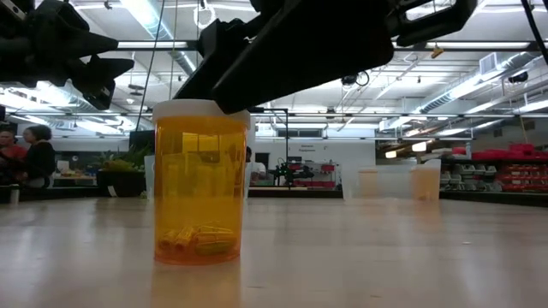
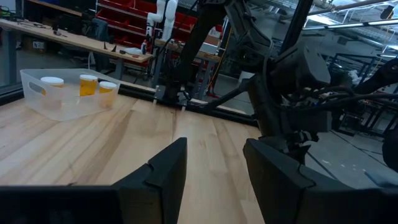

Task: Pick and place medicine bottles into bin by pill shape (circle, oval)
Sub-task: Put the large orange capsule bottle into the right transparent bin

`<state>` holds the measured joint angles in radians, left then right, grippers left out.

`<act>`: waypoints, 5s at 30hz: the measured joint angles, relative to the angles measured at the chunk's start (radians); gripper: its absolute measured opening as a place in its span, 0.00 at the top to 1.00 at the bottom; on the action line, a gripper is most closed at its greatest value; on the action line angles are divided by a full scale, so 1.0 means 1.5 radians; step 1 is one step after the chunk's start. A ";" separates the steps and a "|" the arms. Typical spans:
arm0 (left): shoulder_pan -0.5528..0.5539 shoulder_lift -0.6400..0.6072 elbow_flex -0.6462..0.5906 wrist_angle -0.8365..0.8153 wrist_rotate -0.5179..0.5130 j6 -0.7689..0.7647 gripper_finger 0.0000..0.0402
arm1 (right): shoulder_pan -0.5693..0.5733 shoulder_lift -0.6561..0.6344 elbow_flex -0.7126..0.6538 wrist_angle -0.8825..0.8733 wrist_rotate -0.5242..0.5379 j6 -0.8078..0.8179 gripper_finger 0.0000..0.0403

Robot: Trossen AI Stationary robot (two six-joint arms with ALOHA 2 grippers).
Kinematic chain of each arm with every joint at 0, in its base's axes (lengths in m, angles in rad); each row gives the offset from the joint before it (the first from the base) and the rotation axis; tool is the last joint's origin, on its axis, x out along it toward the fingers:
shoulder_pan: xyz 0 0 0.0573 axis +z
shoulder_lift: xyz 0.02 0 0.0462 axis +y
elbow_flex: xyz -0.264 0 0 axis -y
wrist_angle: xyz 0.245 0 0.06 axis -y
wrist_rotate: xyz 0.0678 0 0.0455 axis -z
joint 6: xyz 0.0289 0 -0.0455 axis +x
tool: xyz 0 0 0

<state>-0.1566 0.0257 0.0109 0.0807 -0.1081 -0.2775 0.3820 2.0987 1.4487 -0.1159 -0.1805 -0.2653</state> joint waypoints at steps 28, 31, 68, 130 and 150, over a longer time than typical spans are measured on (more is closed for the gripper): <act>0.000 0.000 0.000 0.000 0.000 0.000 0.57 | -0.005 0.000 0.000 -0.023 0.015 0.020 0.44; 0.000 0.000 0.000 0.000 0.000 0.000 0.57 | -0.008 -0.001 0.000 -0.023 0.019 0.016 0.44; 0.000 0.009 0.001 -0.001 0.000 0.000 0.57 | -0.113 -0.119 0.003 -0.249 0.221 0.003 0.45; 0.000 0.009 0.000 -0.002 0.000 0.000 0.57 | -0.466 -0.480 -0.089 -0.609 0.562 0.248 0.45; 0.000 0.009 0.000 -0.002 0.000 0.000 0.57 | -0.619 -0.621 -0.467 -0.240 0.393 0.227 0.45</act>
<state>-0.1564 0.0391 0.0113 0.0780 -0.1078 -0.2775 -0.5462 1.1671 0.7481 -0.4755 0.4086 0.0752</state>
